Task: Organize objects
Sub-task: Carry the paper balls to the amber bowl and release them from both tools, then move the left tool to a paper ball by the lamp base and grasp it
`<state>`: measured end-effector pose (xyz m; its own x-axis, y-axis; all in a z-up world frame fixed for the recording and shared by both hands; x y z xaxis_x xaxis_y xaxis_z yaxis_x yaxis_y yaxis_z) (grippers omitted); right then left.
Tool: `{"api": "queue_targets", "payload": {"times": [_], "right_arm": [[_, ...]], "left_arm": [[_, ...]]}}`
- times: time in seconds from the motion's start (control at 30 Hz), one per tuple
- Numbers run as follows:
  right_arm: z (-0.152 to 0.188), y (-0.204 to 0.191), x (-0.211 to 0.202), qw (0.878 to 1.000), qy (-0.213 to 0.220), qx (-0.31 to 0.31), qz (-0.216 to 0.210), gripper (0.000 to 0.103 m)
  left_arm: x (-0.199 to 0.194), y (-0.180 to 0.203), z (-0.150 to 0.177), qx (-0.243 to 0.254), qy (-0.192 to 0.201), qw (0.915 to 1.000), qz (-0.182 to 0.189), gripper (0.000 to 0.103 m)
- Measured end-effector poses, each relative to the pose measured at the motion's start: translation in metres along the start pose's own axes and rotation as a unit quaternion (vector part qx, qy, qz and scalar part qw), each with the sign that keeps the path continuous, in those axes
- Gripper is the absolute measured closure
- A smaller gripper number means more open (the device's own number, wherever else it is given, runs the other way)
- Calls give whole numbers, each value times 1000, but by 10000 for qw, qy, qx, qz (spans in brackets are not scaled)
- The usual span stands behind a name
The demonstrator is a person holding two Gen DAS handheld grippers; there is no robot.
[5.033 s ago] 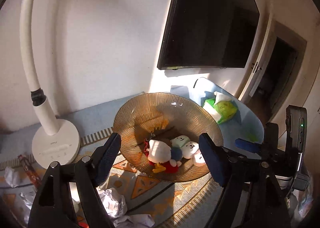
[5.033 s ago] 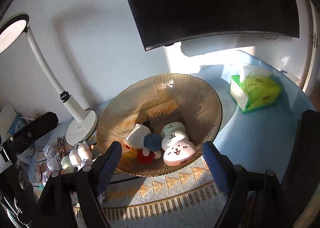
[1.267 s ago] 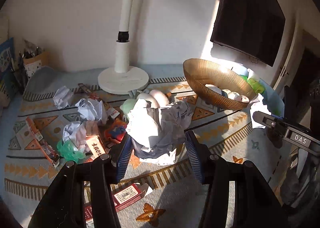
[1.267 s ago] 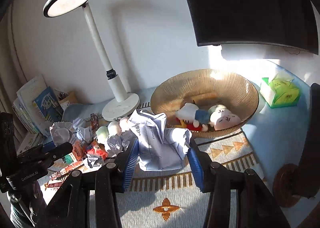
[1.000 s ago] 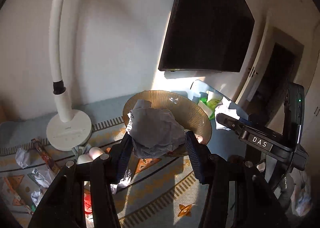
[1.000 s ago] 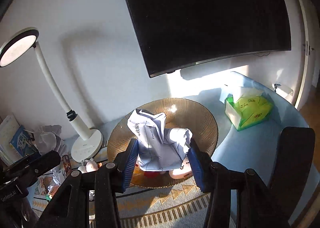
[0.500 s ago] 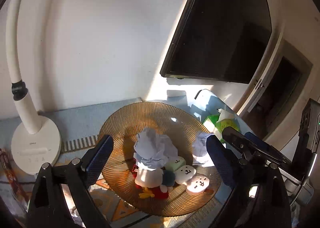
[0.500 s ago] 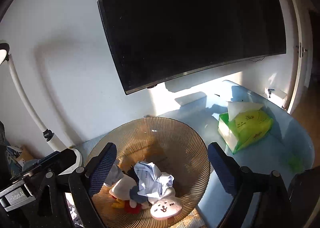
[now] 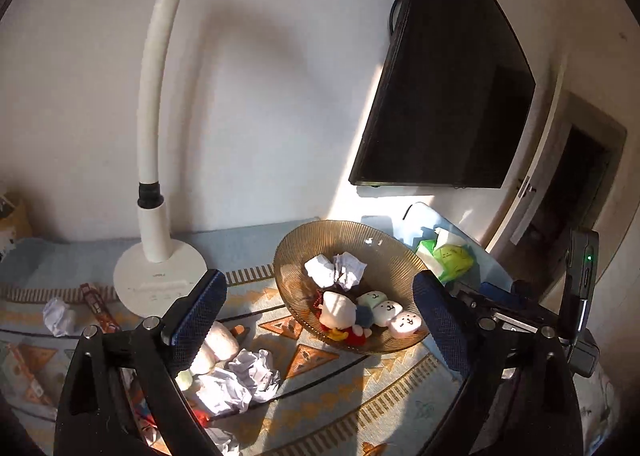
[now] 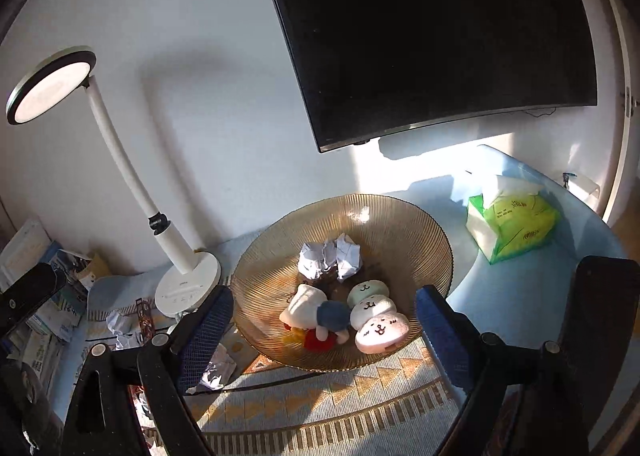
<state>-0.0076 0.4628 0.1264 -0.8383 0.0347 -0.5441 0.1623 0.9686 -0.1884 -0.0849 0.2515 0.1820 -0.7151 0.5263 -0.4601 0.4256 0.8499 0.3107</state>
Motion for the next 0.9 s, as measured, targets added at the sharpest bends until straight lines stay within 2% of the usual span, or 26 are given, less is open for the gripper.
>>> {"api": "queue_targets", "payload": {"times": [0.17, 0.23, 0.3, 0.37, 0.43, 0.47, 0.5, 0.6, 0.67, 0.77, 0.83, 0.9], "right_arm": [[24, -39, -13, 9991, -48, -124, -394, 3], [44, -52, -7, 9986, -146, -245, -455, 1], [70, -66, 3, 9971, -148, -459, -582, 1], [96, -82, 8, 9933, 294, -886, -686, 1], [118, -94, 22, 9906, 188, -1289, -413, 1], [126, -101, 27, 9888, 68, -1408, -480, 1], [131, -106, 29, 9873, 27, -1499, -531, 1], [139, -120, 31, 9794, 37, -1980, -400, 0], [148, -127, 42, 9742, -234, -2217, -359, 0], [155, -137, 51, 9673, -394, -2481, -348, 0], [155, -135, 53, 9679, -459, -2439, -397, 0], [153, -129, 56, 9724, -506, -2238, -413, 0]], "left_arm": [[-92, -33, 8, -143, 644, 9971, -378, 7], [-125, -57, 19, -283, 858, 9936, -683, 2], [-153, -89, 37, -435, 1063, 9867, -1147, 1], [-171, -128, 60, -670, 1063, 9775, -1696, 1], [-178, -179, 90, -950, 864, 9618, -2419, 1], [-177, -207, 107, -1196, 706, 9510, -2761, 1], [-177, -233, 123, -1514, 582, 9416, -2950, 2], [-175, -298, 161, -2336, 393, 9191, -3150, 2], [-172, -323, 176, -2581, 375, 9106, -3205, 2], [-161, -340, 194, -2776, 230, 8980, -3407, 2], [-159, -336, 191, -2738, 229, 9027, -3312, 2], [-157, -332, 191, -2599, 192, 9023, -3435, 2]]}}
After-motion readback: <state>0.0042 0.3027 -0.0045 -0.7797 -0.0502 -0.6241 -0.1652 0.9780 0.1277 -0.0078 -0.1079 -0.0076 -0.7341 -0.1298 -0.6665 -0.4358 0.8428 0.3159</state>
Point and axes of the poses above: each gripper's, at about its wrist camera, not at the fingertips, and x roughly the way its jaws point, y to its right, z to its underside, the point moved 6 cm from there along x, roughly the way its jaws point, and after that the axes turned 4 degrees about -x, right-handed, at the moved point
